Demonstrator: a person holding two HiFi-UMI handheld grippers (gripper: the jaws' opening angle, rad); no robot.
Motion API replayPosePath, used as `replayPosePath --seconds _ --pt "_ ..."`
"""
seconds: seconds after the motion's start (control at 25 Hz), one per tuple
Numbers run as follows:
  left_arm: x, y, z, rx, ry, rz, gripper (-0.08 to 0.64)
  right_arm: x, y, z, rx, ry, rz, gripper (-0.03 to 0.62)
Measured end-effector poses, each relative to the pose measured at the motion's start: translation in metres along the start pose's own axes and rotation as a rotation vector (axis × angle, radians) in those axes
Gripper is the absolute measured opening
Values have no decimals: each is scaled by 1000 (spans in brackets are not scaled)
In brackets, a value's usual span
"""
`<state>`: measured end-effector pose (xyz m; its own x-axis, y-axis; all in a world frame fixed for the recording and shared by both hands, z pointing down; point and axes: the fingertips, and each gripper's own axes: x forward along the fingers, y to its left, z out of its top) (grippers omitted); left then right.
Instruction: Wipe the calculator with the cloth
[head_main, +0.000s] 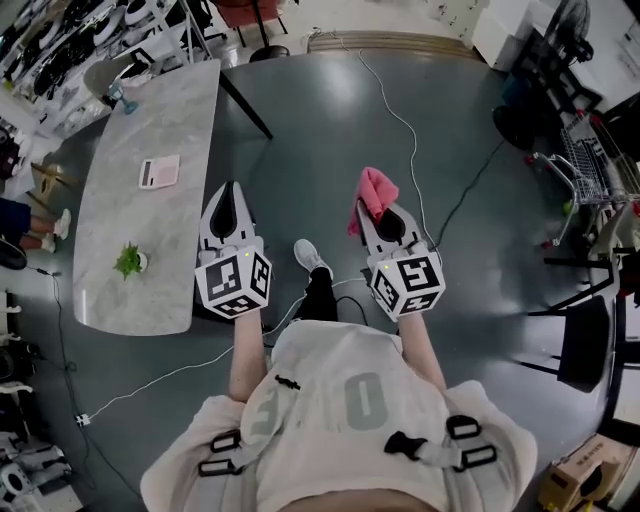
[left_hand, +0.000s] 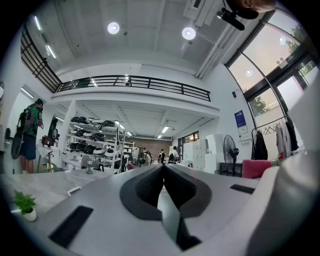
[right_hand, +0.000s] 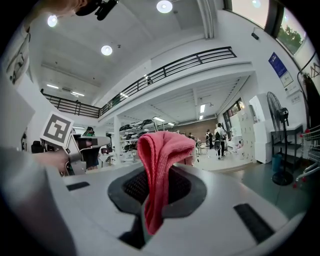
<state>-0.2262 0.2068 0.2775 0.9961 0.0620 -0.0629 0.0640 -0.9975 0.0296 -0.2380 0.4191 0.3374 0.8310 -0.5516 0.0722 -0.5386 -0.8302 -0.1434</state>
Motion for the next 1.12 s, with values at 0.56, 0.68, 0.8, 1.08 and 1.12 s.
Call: replayPosePath --seconds 0.56,0.68,0.8,1.08,1.12 --pt "164 82 -17 -36 48 66 20 187 -31 15 -43 83 81 54" --pt "202 115 -20 -51 55 106 20 246 -30 23 -76 102 122 54" --pt "234 154 -23 -71 55 163 20 307 -24 33 -98 111 183 54" --pt "263 245 -17 -91 22 328 20 417 18 45 -137 105 354 55" --pt "260 255 -16 -98 16 354 20 427 27 48 -148 99 381 54"
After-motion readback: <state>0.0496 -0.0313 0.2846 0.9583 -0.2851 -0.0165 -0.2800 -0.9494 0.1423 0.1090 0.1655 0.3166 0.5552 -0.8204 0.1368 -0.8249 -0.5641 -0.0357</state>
